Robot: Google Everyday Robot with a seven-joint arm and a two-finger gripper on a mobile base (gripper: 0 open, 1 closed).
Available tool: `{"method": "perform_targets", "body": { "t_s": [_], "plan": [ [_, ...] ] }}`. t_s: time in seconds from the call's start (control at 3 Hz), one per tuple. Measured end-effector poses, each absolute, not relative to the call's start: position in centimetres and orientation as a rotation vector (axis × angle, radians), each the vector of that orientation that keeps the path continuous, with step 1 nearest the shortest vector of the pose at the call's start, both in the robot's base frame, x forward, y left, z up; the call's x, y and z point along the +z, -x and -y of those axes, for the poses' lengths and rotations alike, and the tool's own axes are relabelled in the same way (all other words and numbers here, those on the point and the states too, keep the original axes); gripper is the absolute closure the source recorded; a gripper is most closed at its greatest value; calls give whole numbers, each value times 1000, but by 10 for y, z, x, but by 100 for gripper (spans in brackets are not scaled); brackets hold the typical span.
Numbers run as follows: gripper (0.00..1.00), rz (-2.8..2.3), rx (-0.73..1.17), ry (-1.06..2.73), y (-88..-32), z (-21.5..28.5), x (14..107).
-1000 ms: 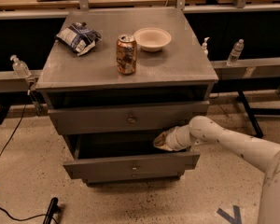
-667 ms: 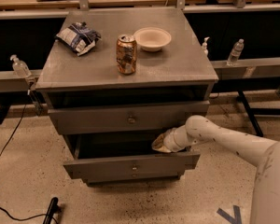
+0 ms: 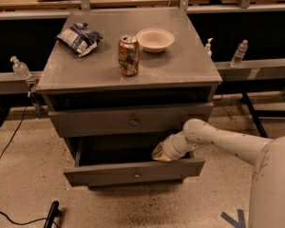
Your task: Open middle drawer
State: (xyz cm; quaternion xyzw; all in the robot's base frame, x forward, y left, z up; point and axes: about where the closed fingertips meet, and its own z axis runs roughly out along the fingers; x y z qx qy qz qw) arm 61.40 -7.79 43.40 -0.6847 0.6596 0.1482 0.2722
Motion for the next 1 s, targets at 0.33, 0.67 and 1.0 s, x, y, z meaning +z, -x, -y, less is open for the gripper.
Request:
{"method": "perform_targets", "body": {
  "t_s": [0.33, 0.67, 1.0],
  "plan": [
    [100, -1773, 438, 1873, -592, 69, 434],
    [100, -1773, 438, 1873, -592, 69, 434],
    [100, -1724, 426, 1873, -579, 61, 443]
  ]
}}
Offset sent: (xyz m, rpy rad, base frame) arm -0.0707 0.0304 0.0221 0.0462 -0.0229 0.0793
